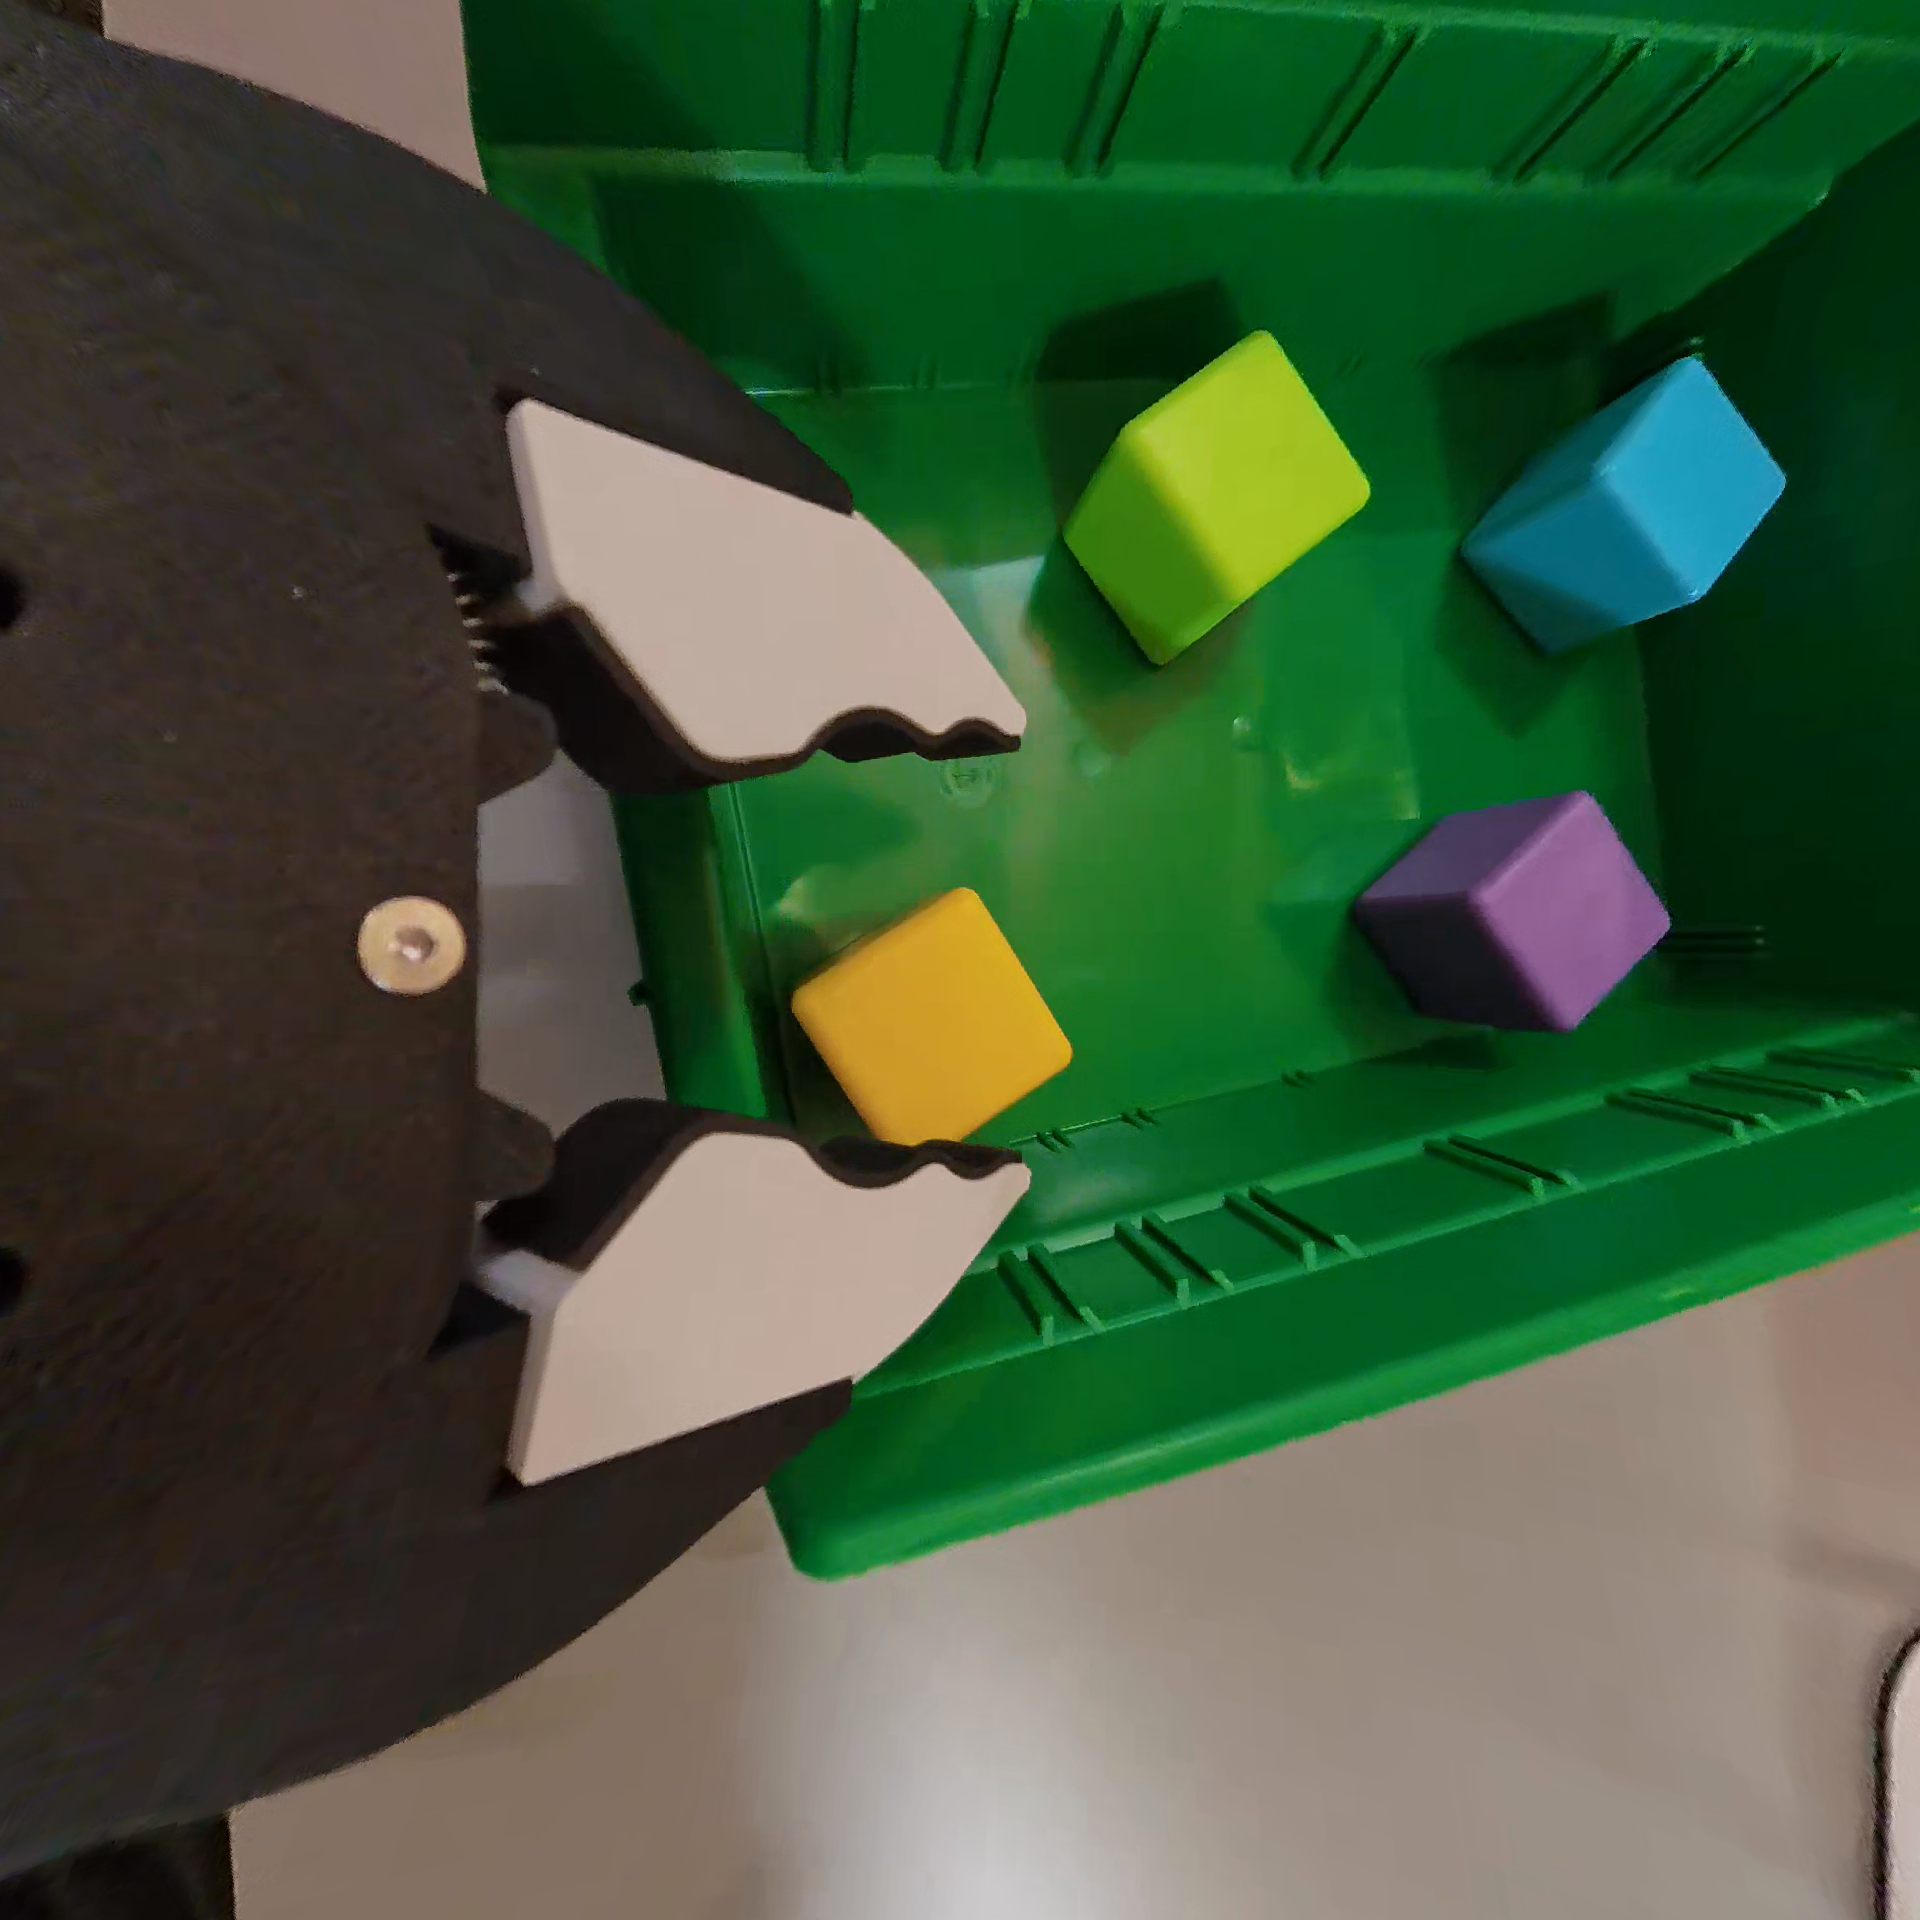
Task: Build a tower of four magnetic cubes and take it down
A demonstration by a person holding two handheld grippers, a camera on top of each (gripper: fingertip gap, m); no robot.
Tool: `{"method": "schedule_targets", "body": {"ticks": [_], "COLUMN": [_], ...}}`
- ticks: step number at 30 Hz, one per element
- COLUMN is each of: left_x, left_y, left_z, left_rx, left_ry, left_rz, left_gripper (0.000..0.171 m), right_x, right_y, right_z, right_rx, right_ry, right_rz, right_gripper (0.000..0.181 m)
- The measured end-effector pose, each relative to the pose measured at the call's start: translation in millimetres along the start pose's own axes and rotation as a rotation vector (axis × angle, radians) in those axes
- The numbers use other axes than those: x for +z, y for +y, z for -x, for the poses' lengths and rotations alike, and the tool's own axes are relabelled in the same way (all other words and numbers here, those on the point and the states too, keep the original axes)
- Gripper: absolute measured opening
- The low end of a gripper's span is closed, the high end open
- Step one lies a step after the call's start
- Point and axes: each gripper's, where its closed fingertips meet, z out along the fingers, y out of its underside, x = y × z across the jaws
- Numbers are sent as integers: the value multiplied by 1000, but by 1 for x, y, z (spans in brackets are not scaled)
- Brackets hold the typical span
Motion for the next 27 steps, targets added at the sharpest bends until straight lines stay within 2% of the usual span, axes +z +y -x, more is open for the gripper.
{"method": "schedule_targets", "body": {"ticks": [2,3,5,6,7,9,11,13,15,16,19,23,27], "left_x": [-10,-19,-36,-42,-45,-38,-23,-14,-13,-13,-11,-7,4], "left_y": [-17,-31,-59,-67,-73,-67,-49,-33,-20,-13,4,10,28], "left_z": [1,1,-8,-11,-12,-16,-8,-8,-22,-23,-4,-8,-11], "left_rx": [-10,4,134,238,359,660,782,690,607,598,622,608,605], "left_ry": [6,23,97,113,111,148,166,223,387,423,375,456,484], "left_rz": [-43,-84,-160,-165,-153,-54,118,267,276,292,350,289,363], "left_gripper": [72,66,46,43,43,45,49,44,43,44,49,49,49], "right_x": [2,2,2,2,2,2,3,4,5,6,9,14,16], "right_y": [8,10,16,18,20,23,22,21,24,24,28,35,39], "right_z": [3,3,0,-2,-5,-9,-10,-11,-13,-13,-9,-2,3], "right_rx": [-5,-10,-18,-18,-14,9,44,69,79,83,78,74,49], "right_ry": [-2,1,9,11,12,8,-12,-30,-33,-37,-54,-76,-89], "right_rz": [30,35,56,68,75,79,70,66,71,73,91,119,144], "right_gripper": [38,38,38,38,38,38,38,38,38,38,38,38,37]}}
